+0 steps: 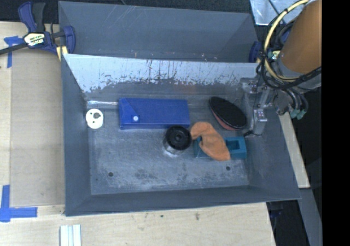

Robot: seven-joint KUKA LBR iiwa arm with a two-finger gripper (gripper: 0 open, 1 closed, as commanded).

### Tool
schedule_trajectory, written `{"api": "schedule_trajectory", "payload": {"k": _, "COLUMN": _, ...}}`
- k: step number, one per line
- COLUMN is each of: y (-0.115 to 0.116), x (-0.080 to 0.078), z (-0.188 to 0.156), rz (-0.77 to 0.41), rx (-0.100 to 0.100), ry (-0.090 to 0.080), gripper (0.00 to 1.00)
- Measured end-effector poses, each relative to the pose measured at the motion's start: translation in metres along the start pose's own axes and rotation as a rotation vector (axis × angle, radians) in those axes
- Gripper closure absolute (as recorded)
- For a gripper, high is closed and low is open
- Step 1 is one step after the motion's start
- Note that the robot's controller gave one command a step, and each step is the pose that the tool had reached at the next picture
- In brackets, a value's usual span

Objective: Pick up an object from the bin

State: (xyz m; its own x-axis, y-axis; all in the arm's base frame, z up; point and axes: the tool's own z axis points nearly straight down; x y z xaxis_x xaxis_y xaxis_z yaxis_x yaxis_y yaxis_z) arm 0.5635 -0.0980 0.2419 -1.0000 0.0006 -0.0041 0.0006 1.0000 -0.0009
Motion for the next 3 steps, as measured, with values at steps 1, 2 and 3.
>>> {"api": "schedule_trajectory", "payload": {"k": 1, "y": -0.001, "x": 0.012, "z": 0.063, "rz": 0.131, "rx": 0.000, "ry": -0.002, "gripper": 0.00}}
{"api": "schedule_trajectory", "payload": {"k": 2, "y": 0.000, "x": 0.042, "z": 0.081, "rz": -0.011, "rx": 0.000, "ry": 0.002, "gripper": 0.00}}
{"api": "schedule_trajectory", "payload": {"k": 3, "y": -0.012, "x": 0.043, "z": 0.102, "rz": 0.243, "rx": -0.001, "ry": 0.003, "gripper": 0.00}}
